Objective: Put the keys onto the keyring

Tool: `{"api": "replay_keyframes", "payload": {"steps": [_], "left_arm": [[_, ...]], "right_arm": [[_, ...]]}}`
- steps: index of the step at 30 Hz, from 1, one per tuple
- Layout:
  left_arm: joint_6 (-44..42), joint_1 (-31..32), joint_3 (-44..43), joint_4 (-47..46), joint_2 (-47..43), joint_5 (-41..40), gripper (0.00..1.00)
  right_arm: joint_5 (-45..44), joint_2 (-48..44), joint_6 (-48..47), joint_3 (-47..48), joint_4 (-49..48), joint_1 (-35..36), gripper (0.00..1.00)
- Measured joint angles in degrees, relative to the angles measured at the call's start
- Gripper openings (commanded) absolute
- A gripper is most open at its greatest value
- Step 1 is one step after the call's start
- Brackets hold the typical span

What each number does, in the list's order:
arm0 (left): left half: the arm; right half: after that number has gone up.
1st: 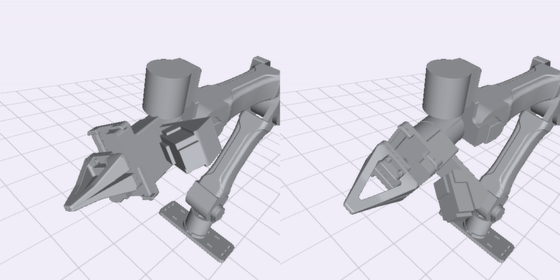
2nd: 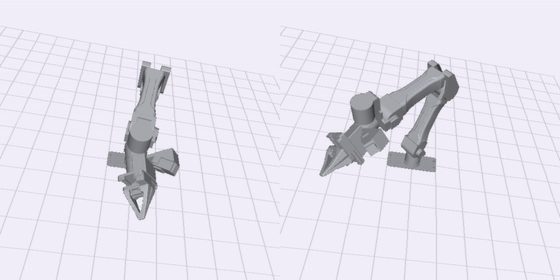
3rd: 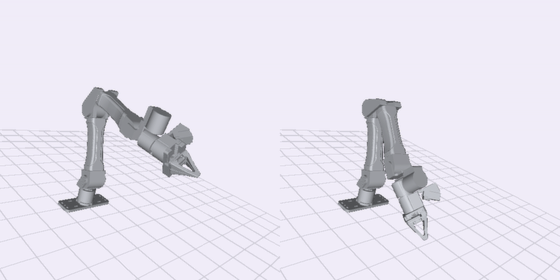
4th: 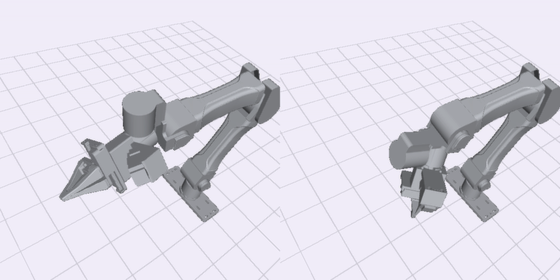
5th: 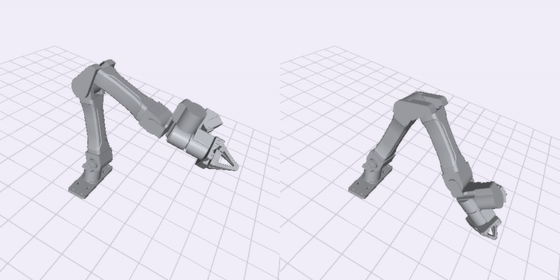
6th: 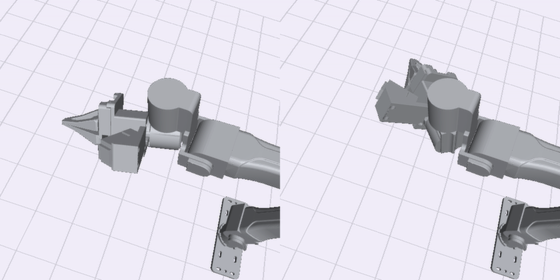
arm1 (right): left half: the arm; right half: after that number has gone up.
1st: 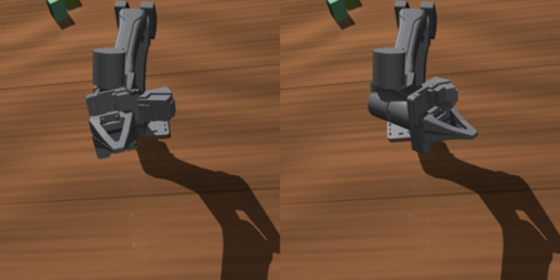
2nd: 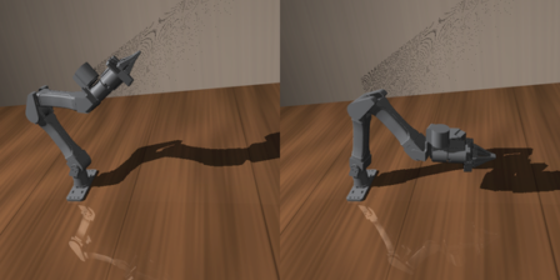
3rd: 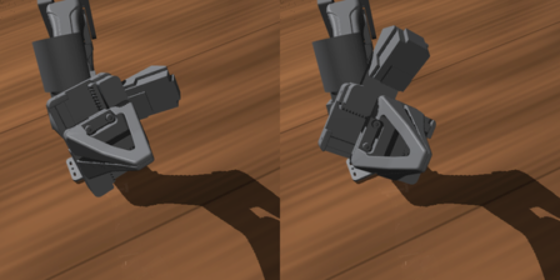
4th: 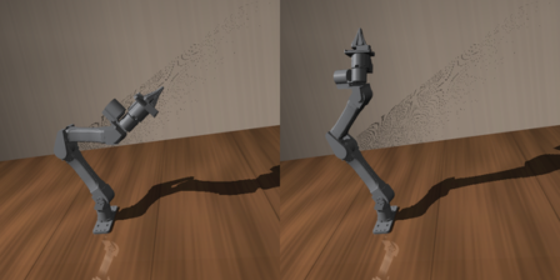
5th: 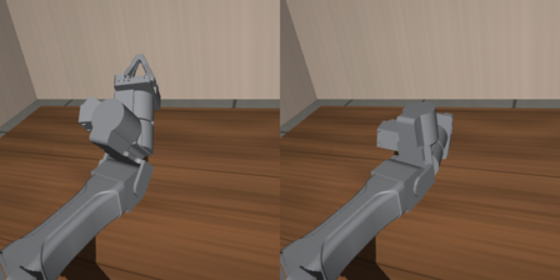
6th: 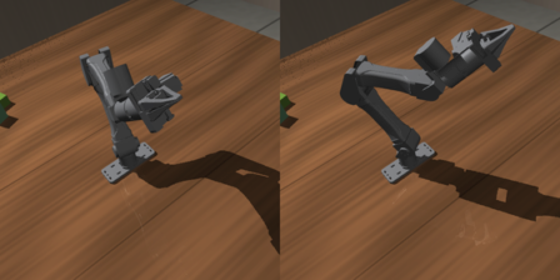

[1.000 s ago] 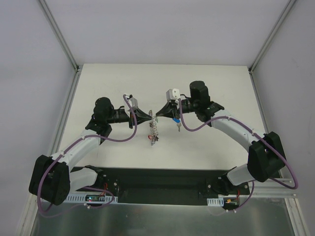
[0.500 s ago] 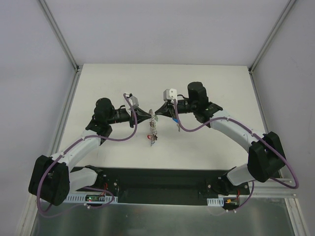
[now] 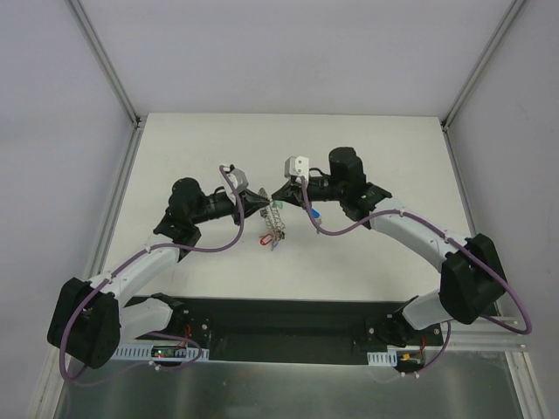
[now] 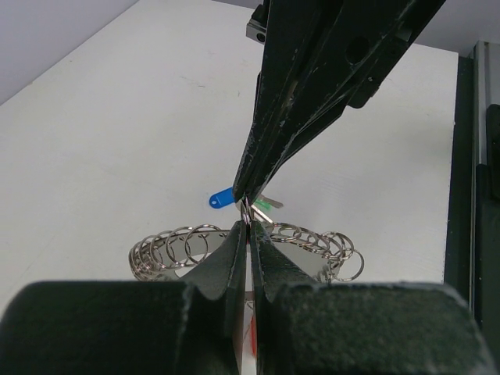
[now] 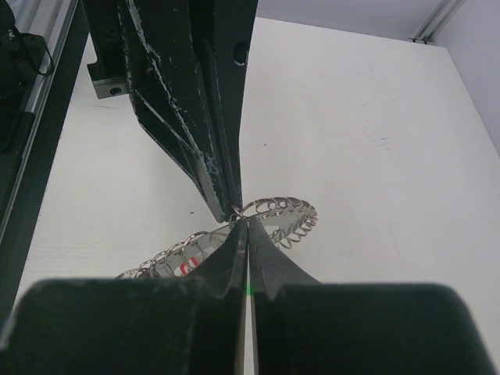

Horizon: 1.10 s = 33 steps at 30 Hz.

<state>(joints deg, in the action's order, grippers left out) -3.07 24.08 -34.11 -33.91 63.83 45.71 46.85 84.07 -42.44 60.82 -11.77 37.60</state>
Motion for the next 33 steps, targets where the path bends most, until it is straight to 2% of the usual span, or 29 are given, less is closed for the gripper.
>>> {"api": "replay_keyframes", "payload": {"steps": [13,22,33], "left_arm": [[1.16,0.0,2.47,-4.66,-1.07,-2.78,0.0],[1.88,0.44,3.15,-5.49,-1.18,-1.7,0.0],[2.29,0.74,3.15,-7.34,-1.38,-0.55,0.0]], "right_arm": [[-4.96,1.68,3.82,-0.09,-2.78,-0.26,0.01],[-7.13,2.78,5.75,-0.09,-4.37,-1.05,0.01],[-5.88,3.39,6.51,-0.07,-4.31,-1.81,0.01]]}}
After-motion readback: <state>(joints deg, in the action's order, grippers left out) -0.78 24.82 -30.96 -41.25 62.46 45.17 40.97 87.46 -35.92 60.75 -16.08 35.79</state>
